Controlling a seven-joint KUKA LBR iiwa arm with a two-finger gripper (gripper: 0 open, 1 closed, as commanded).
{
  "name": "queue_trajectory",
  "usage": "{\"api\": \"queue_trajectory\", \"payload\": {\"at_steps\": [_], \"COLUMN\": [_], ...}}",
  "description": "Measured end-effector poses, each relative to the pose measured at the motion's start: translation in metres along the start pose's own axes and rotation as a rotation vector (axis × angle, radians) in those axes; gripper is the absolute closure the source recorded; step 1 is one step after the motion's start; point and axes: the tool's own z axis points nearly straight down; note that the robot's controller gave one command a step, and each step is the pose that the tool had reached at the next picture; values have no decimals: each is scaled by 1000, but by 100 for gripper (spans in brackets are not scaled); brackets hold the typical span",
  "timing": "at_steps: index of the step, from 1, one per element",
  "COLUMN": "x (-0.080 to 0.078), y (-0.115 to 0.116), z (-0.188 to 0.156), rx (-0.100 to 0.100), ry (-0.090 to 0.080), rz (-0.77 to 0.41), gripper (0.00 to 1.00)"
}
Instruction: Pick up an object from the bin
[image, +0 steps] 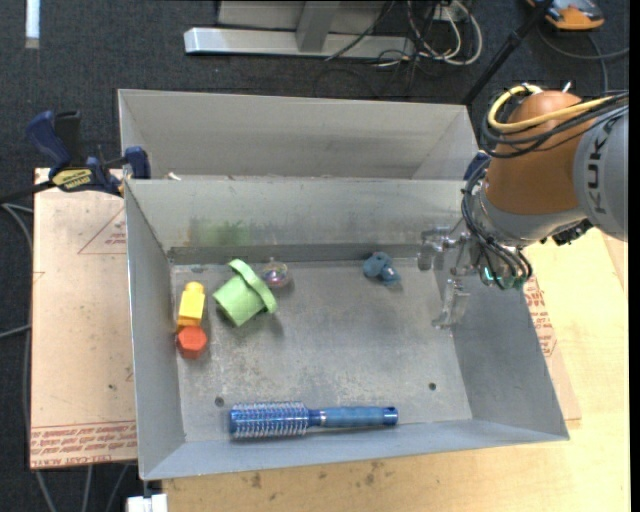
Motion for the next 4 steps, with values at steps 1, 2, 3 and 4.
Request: {"api": "queue_trajectory", "payload": {"at_steps": [1,2,3,4], "x": [-22,16,88,121], "y": [68,142,144,135], "z": [73,64,39,83], "rx": [-3,-2,1,4], "ry": [-3,-6,-4,-18], "rz": [-137,-373,-510,-531], "gripper": [0,0,0,0]}}
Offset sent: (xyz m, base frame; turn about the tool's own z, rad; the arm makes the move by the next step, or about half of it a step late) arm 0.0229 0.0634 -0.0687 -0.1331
